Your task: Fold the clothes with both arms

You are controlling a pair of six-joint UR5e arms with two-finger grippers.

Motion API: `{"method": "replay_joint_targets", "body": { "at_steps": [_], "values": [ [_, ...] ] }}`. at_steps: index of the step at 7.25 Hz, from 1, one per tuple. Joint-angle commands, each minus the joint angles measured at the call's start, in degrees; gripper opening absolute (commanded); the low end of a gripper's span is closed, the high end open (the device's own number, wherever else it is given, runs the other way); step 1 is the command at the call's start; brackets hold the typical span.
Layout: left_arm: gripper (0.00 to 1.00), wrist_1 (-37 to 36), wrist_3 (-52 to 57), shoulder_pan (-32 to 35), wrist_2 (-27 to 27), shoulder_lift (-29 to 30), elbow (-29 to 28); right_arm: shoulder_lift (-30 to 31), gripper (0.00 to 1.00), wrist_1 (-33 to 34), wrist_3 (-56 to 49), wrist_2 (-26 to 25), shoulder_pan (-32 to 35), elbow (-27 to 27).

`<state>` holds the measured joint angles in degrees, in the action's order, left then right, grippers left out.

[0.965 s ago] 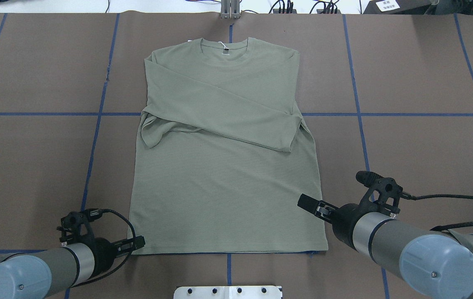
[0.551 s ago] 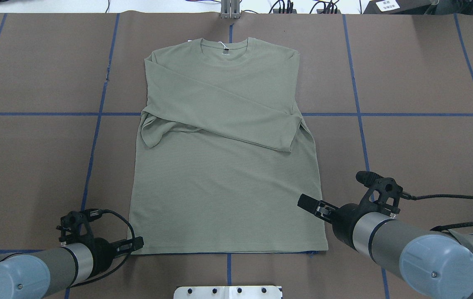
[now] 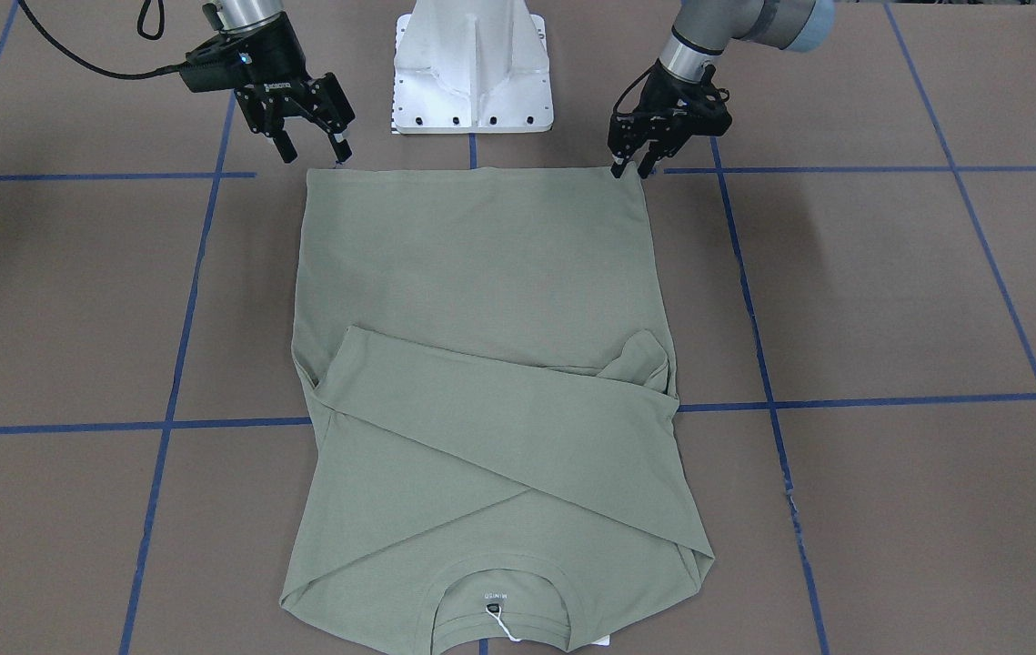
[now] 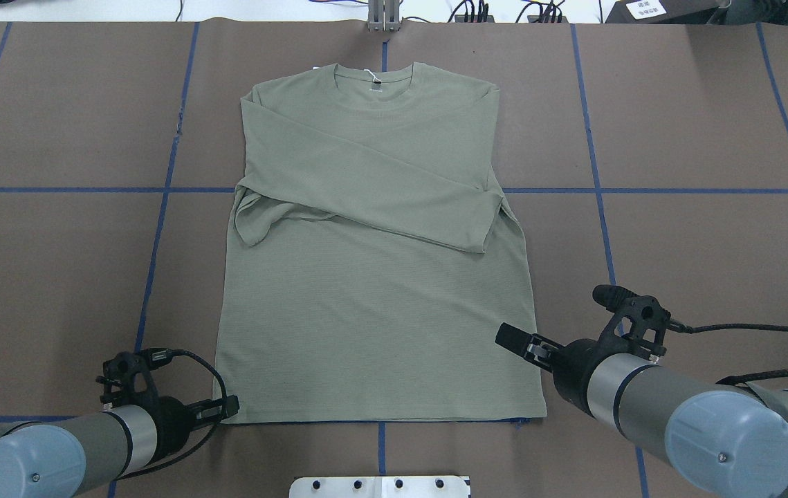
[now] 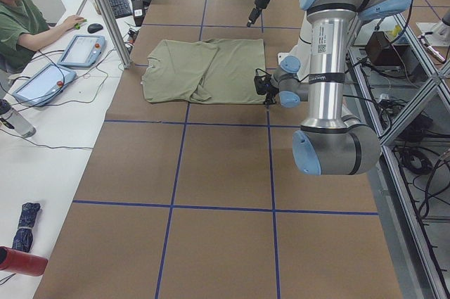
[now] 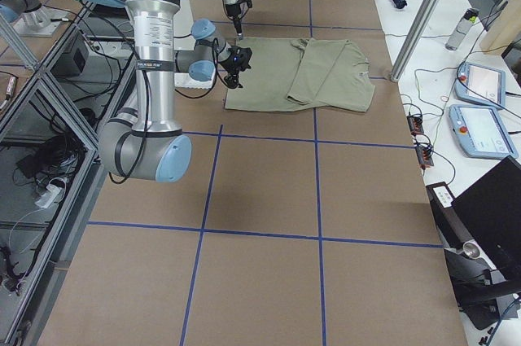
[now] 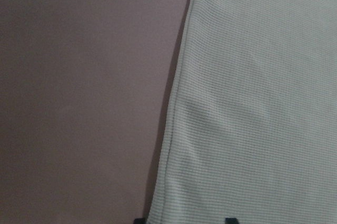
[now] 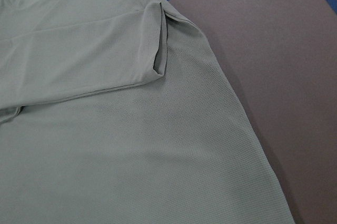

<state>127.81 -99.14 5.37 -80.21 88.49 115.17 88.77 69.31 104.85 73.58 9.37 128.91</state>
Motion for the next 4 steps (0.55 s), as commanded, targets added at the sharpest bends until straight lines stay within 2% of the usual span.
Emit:
{"method": "replay_joint_targets", "body": {
  "at_steps": [1, 2, 3, 4],
  "values": [
    [0.33, -0.01, 0.00, -0.01, -0.03, -0.07, -0.47, 0.00, 0.99, -0.05, 0.00, -0.01, 0.03, -0.06],
    [0.24, -0.02, 0.00, -0.01, -0.03, -0.07, -0.47, 0.00, 0.99, 0.04, 0.00, -0.02, -0.06, -0.06],
    [0.00, -0.02, 0.00, -0.01, 0.06, -0.07, -0.38, 0.00, 0.99, 0.04, 0.00, -0.02, -0.06, -0.32],
    [0.00, -0.02, 0.00, 0.08, 0.23, -0.24, -0.21, 0.09, 0.98, 0.04, 0.00, 0.07, -0.06, -0.59]
  ]
}}
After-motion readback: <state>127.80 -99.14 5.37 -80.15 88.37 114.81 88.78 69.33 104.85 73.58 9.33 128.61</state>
